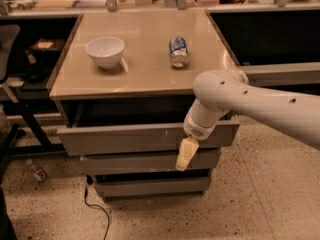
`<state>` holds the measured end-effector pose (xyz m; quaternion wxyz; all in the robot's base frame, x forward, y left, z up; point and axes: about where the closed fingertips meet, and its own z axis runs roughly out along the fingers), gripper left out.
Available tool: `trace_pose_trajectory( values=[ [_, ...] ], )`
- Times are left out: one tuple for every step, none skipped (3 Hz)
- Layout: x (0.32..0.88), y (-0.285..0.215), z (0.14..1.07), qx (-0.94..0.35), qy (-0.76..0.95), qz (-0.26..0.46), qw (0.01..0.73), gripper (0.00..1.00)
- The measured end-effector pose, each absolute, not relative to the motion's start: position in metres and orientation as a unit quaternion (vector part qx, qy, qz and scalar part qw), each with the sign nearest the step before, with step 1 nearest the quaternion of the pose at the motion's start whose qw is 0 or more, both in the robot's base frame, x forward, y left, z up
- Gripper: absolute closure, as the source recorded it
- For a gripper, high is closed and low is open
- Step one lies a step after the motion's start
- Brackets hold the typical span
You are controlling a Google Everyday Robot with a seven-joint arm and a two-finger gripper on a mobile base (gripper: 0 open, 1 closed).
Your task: Open top drawer
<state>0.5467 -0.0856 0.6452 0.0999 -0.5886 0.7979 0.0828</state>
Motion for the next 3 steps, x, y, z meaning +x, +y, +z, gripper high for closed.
trace_pose_trajectory(
  values=[
    [0.506, -0.104, 0.661, -0.588, 0.798, 0.105, 0.08, 0.0],
    [0.443, -0.146, 0.695, -0.573, 0.805, 0.142, 0.064, 0.0],
    [0.442, -0.147, 0.695, -0.572, 0.805, 0.144, 0.063, 0.0]
  ],
)
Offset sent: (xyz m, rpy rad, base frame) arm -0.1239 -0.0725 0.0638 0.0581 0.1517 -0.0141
